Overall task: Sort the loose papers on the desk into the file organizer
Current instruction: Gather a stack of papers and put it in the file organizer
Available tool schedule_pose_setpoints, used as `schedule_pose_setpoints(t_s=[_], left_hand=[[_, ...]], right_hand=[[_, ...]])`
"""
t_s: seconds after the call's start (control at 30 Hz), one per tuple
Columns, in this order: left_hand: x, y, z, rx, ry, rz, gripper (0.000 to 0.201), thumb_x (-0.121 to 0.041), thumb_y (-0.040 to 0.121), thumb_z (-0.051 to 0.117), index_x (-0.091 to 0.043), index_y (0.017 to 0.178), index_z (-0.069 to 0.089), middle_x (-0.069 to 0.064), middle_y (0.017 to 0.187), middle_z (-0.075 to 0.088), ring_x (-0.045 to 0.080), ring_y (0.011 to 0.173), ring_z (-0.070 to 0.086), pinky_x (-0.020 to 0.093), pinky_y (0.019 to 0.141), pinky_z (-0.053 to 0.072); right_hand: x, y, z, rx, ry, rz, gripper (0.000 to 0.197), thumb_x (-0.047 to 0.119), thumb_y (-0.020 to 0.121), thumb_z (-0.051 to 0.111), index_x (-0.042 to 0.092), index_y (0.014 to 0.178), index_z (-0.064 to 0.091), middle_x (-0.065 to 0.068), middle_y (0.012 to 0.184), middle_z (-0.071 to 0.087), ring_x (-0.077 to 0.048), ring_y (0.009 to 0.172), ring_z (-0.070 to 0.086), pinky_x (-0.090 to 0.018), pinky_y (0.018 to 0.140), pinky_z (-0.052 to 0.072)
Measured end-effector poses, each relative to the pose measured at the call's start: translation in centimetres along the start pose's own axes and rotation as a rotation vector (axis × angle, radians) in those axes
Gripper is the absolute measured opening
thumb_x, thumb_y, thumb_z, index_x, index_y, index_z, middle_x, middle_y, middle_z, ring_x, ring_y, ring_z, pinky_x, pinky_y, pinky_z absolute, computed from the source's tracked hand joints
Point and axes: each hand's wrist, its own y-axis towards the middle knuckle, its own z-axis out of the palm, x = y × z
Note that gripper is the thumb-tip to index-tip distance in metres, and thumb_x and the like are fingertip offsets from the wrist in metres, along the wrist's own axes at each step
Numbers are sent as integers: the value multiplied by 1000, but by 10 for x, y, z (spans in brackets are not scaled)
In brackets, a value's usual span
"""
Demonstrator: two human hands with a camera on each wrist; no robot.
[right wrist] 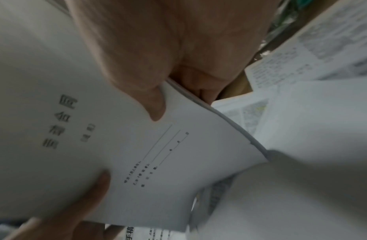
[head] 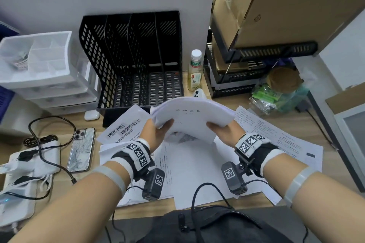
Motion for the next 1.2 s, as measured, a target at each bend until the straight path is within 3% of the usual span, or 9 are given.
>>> schedule_pose_setpoints(t_s=[0.1, 0.23, 0.47, 0.67, 0.83, 1.0, 1.07, 1.13, 1.2], left_hand=[[-19, 11, -12, -26, -51, -8, 8, -23, 99, 62, -24, 96, 70, -8, 95, 73, 1, 88, 66, 30, 86, 51], [-39, 20, -37, -149, -220, -48, 33, -24, 97, 64, -4, 123, 68, 7, 118, 75, 21, 113, 70, 44, 104, 53], [-37, -14, -79, -141, -324, -207, 38, -19, 89, 73, -16, 125, 62, 7, 121, 73, 29, 113, 69, 51, 95, 57], [-43, -25, -135, -352, 107, -91, 27, -27, 99, 60, -4, 90, 71, 10, 79, 73, 16, 70, 65, 35, 76, 54], [-44, -16, -183, -598, 297, -111, 43, -33, 101, 53, 7, 103, 67, 28, 103, 72, 38, 94, 68, 33, 82, 48], [-48, -1, -199, -546, 558, 13, 21, -16, 98, 50, -6, 112, 62, 32, 97, 70, 49, 91, 66, 47, 77, 54], [-47, 7, -200, -518, 652, 48, 25, -12, 95, 48, -7, 116, 61, 31, 94, 71, 50, 89, 67, 50, 77, 55], [-49, 10, -198, -495, 723, 53, 29, -12, 94, 47, -9, 119, 62, 25, 94, 74, 46, 89, 69, 45, 77, 55], [-48, 11, -199, -499, 783, 91, 37, -14, 93, 49, -13, 128, 60, 20, 91, 75, 44, 86, 70, 42, 73, 51]], right_hand=[[13, 20, -13, -30, -71, -33, 22, 22, 94, 58, 3, 99, 67, -14, 93, 70, -29, 90, 65, -35, 74, 48], [36, 38, -16, 72, -78, -72, 32, 30, 96, 55, 7, 117, 65, -3, 113, 68, -18, 105, 62, -29, 90, 46], [89, 59, 6, 139, 12, -239, 31, 16, 98, 51, 13, 128, 61, 0, 117, 64, -13, 108, 55, -23, 92, 37], [137, 86, 51, 170, -35, -291, 39, 18, 91, 61, 16, 128, 49, 0, 114, 63, -20, 109, 62, -35, 96, 48], [170, 90, 84, 275, -87, -305, 57, 34, 92, 60, 22, 142, 35, -4, 134, 54, -18, 118, 56, -30, 94, 46], [231, 80, 117, 546, -103, -399, 95, 56, 75, 72, 36, 150, 17, 0, 147, 44, -16, 126, 54, -32, 100, 48], [259, 75, 130, 551, -96, -427, 93, 59, 70, 75, 30, 146, 29, 11, 138, 53, -7, 121, 57, -29, 98, 49], [284, 74, 139, 557, -64, -448, 53, 50, 75, 77, 26, 117, 56, 28, 98, 69, 12, 92, 64, -20, 81, 55], [301, 76, 146, 512, -13, -423, 36, 46, 76, 77, 25, 99, 61, 25, 73, 70, 8, 74, 68, -25, 71, 61]])
